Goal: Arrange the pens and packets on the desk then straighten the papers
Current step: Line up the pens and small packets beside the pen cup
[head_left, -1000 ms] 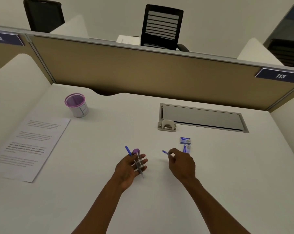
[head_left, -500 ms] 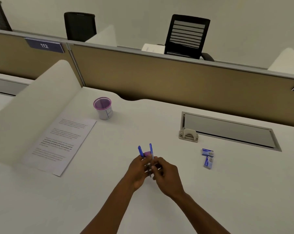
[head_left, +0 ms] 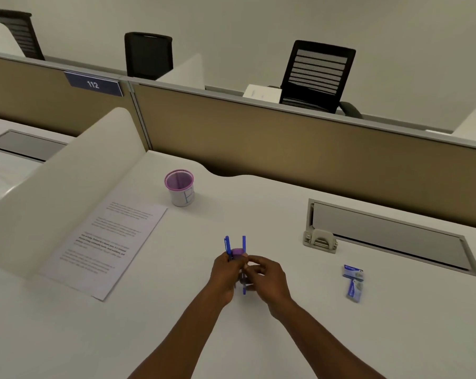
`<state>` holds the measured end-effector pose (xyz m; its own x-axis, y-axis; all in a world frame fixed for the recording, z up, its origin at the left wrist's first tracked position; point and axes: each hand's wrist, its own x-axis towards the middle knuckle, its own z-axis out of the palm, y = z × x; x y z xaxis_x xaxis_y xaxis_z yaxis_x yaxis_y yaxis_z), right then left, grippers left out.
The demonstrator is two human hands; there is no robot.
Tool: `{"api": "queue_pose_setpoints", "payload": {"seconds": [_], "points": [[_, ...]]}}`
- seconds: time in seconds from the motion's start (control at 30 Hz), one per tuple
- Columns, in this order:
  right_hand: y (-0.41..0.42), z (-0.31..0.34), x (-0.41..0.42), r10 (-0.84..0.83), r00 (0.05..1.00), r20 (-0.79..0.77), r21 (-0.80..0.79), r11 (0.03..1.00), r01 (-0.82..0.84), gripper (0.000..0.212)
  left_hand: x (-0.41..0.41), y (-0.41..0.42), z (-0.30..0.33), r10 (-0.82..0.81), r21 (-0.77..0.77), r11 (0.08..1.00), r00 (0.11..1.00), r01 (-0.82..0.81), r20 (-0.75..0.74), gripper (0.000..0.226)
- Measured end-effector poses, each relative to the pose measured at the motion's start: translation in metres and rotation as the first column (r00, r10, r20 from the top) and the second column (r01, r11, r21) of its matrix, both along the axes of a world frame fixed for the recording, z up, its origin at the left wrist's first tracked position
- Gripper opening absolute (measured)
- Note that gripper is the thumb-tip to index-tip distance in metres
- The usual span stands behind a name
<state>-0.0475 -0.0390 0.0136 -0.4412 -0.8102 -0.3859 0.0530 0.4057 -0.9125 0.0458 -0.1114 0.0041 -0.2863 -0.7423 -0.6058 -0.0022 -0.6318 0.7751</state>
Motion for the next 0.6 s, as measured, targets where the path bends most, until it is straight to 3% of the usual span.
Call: {"api": "queue_pose_setpoints", "payload": {"seconds": [0.13,0.3,0.4,0.6], "points": [[-0.036,-0.002,-0.003,-0.092,0.991,0.095,0.073,0.994,0.086,0.030,-0.012,-0.031,0.006,-0.035,-0.013,0.999,0.996,0.036,0.080,0.027],[-0.082,-0.003,-0.019,-0.165,0.967,0.195,0.120,0.982,0.143,0.016,-0.020,-0.077,0.015,-0.088,0.062,0.995,0.988,0.080,0.125,0.038],[-0.107,-0.007,-0.027,-0.169,0.970,0.173,0.132,0.980,0.147,0.012,-0.021,-0.102,0.013,-0.144,-0.026,0.988,0.974,0.150,0.174,0.039],[-0.150,-0.020,-0.034,-0.214,0.966,0.146,0.157,0.969,0.191,0.017,-0.023,-0.139,0.003,-0.062,-0.152,0.983,0.962,0.106,0.268,0.009]]}}
